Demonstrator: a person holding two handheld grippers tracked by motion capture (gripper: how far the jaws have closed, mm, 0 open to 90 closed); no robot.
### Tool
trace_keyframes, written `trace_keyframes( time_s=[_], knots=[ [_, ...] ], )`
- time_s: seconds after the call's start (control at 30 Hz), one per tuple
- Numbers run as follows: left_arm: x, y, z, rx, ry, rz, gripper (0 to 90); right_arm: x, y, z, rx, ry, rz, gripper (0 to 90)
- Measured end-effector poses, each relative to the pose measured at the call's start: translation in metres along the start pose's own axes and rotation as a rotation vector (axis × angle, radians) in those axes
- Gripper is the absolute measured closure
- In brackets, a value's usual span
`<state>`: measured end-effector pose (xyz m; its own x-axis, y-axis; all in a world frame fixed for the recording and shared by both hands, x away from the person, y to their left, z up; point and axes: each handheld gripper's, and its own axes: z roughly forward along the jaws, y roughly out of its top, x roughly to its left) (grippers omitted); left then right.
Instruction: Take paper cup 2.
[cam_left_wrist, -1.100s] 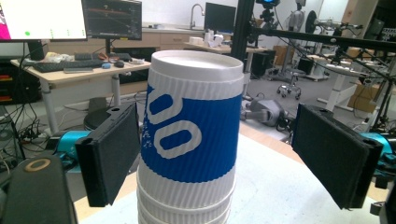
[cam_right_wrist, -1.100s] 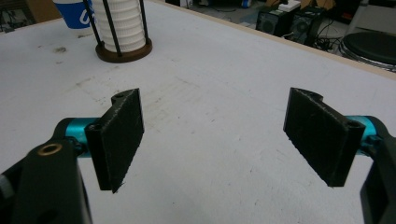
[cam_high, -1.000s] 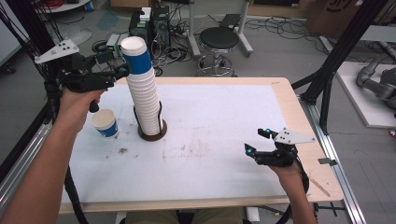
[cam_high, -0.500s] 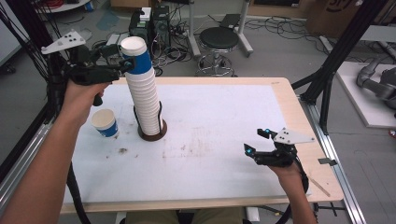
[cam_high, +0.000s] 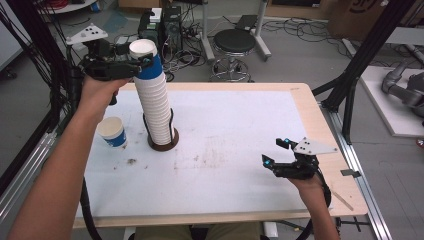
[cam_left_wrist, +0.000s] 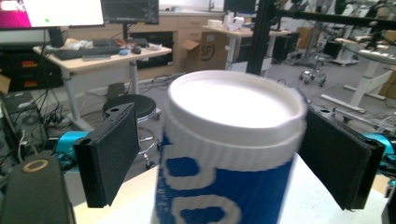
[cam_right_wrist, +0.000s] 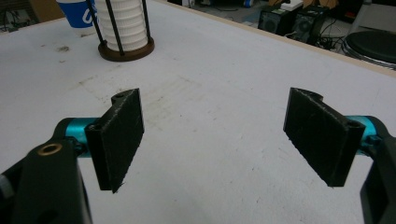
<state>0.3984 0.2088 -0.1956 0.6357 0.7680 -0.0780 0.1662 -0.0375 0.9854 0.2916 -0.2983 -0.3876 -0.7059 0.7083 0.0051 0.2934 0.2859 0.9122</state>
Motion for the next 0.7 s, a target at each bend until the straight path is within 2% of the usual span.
trace_keyframes(
  time_s=[0.17,0.3,0.53,0.7],
  knots=[
    [0.000,-0.001,0.003,0.001,-0.017,0.006,17.4,-0.001,-0.001,-0.001,0.001,-0.001,0.002,20.7],
    [-0.001,-0.001,0.004,-0.009,-0.041,0.022,26.3,-0.001,0.000,0.000,0.002,-0.002,0.002,20.7],
    [-0.002,0.002,0.004,0.004,-0.048,0.052,27.7,0.000,-0.001,0.000,0.005,0.001,0.004,20.7],
    [-0.004,0.010,0.002,-0.027,-0.047,0.062,28.4,-0.001,-0.001,0.000,0.006,0.000,0.003,20.7]
  ],
)
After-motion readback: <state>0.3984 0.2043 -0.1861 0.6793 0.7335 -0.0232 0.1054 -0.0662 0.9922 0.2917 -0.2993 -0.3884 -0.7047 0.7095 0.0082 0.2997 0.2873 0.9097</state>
